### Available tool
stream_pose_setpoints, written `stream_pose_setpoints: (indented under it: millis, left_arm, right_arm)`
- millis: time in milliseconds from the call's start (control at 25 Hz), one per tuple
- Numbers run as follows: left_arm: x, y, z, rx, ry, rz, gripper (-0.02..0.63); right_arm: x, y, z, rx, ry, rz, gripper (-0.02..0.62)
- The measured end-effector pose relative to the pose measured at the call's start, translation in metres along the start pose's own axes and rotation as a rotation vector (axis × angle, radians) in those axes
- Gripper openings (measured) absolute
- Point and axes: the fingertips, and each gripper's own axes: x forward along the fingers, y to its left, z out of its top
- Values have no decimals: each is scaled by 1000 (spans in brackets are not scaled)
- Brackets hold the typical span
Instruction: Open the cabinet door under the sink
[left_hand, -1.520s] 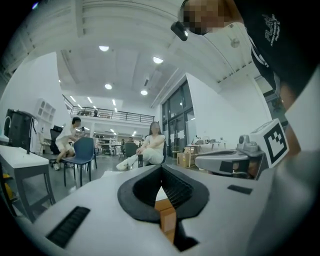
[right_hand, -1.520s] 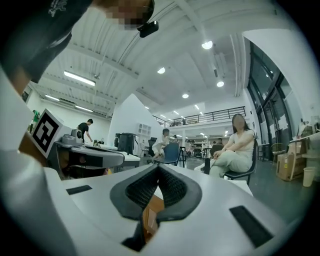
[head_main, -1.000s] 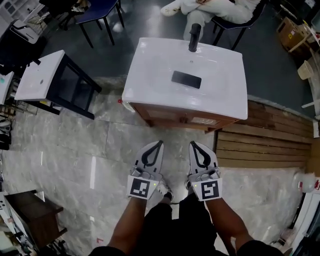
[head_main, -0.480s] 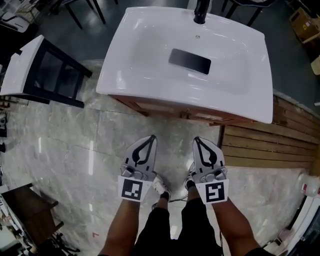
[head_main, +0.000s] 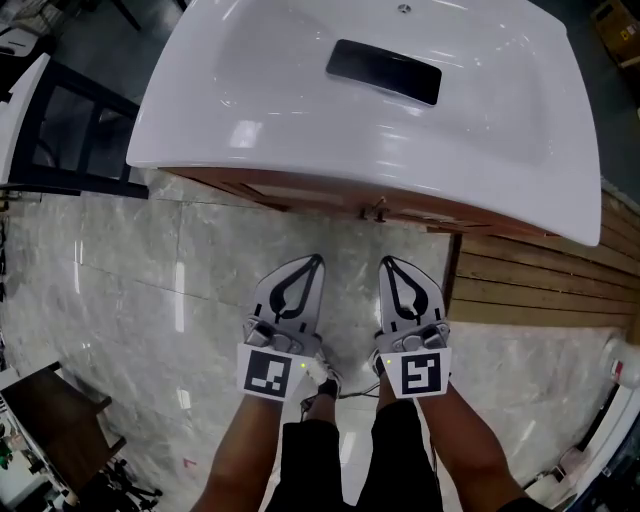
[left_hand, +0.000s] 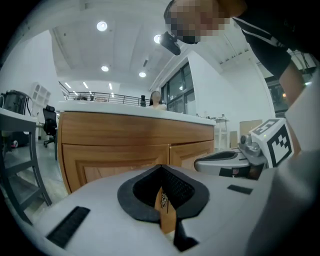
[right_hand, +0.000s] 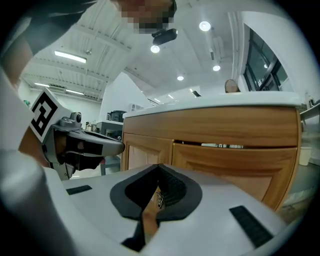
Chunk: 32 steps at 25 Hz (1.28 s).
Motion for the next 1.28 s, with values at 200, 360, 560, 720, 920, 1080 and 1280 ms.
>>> stream_pose_setpoints:
  millis: [200,360,560,720,920,1080,1280]
  left_arm:
    - [14,5,-33,-13,22,-6,20]
    - [31,9,-49,-32,35,-9,20]
    - [43,19,-60,-36,59,-4,20]
    - [50,15,-68,-12,78,-23,20]
    - [49,16,-71,-35,74,-24,20]
    - [43,16,-80,-49,85,-10,20]
    - [39,21,-87,-56,98,1,20]
  right_arm:
    - [17,-2,-43,3,35,-31,20]
    - [30,-9,-72,-37,95,-42,46]
    - [49,-19,-88,-18,100,-78,108]
    - [57,-29,-107,-12,152,-103,130]
    - [72,-33,-113,-10,151,-125,133]
    - [76,-33,-117,11,153,-134,133]
    - [84,-34,-119,10,177,-216,130]
